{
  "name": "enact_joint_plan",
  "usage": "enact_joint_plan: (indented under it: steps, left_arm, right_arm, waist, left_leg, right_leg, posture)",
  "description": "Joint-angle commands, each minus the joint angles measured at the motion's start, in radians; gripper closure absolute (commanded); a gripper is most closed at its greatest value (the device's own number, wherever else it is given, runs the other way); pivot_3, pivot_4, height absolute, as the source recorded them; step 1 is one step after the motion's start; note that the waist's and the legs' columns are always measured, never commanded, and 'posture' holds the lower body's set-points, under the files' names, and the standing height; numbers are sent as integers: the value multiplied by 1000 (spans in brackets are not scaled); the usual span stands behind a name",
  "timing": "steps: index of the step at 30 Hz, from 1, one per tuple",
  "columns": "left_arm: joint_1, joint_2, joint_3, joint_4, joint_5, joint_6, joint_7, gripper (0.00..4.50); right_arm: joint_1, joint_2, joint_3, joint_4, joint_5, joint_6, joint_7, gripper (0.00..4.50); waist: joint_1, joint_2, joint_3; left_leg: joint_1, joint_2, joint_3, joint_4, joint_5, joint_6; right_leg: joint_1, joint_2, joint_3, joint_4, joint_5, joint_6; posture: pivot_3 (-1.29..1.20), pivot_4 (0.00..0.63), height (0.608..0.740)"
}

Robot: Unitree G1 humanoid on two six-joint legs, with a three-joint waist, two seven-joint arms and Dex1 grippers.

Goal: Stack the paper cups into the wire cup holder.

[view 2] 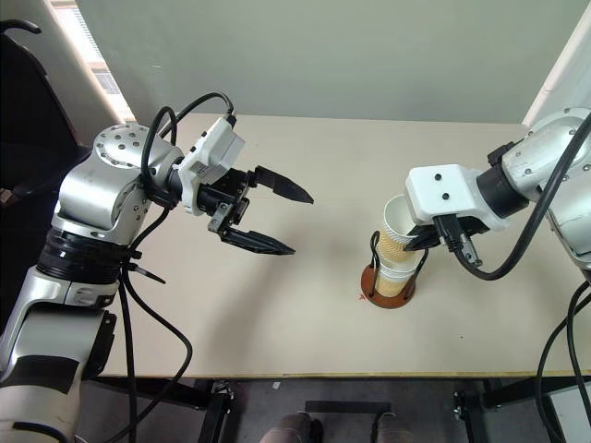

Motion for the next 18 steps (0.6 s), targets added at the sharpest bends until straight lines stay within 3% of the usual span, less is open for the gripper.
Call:
enact_joint_plan:
  steps: [1, 5, 6, 9, 15, 16, 18]
  left_arm:
    - [-26, 8, 34, -29, -2, 7, -30, 0]
    - [-25, 9, 32, -29, 1, 7, -30, 0]
    - [-24, 9, 32, -30, 2, 6, -30, 0]
    - [-24, 8, 30, -31, 4, 6, -30, 0]
    - [-22, 10, 24, -28, 9, 1, -32, 0]
    - [-20, 10, 25, -28, 10, 2, -31, 0]
    - [-12, 18, 31, -31, 14, 11, -22, 0]
  right_arm:
    - [8, -2, -1, -10, -24, -40, 5, 4469]
    - [28, -10, 16, -7, -46, -80, 5, 4469]
    - [31, -10, 21, -2, -60, -93, 5, 4289]
    - [28, 3, 14, 8, -79, -92, 4, 3542]
    - [-55, 68, -53, 46, -39, 60, -44, 1377]
    - [-72, 75, -70, 54, -24, 102, -54, 1126]
    - [-108, 75, -129, 73, 28, 245, -84, 1126]
  waist:
    - [0, 0, 0]
    - [0, 0, 0]
    - [0, 0, 0]
    - [0, 0, 0]
    - [-3, 0, 0]
    - [-3, 0, 0]
    - [-1, 0, 0]
  left_leg:
    - [0, 0, 0, 0, 0, 0]
    - [0, 0, 0, 0, 0, 0]
    - [0, 0, 0, 0, 0, 0]
    - [0, 0, 0, 0, 0, 0]
    - [0, 0, 0, 0, 0, 0]
    - [0, 0, 0, 0, 0, 0]
    - [0, 0, 0, 0, 0, -1]
  right_leg:
    - [0, 0, 0, 0, 0, 0]
    - [0, 0, 0, 0, 1, 1]
    - [0, 0, 0, 0, 1, 1]
    - [0, 0, 0, 0, 1, 2]
    - [0, 0, 0, 1, 1, 2]
    - [-1, 0, 0, 1, 1, 2]
    - [0, 0, 0, 0, 1, 1]
  posture:
    - [0, 150, 740]
    - [0, 150, 740]
    - [0, 150, 740]
    - [0, 150, 740]
    - [0, 150, 740]
    - [0, 150, 740]
    - [0, 150, 740]
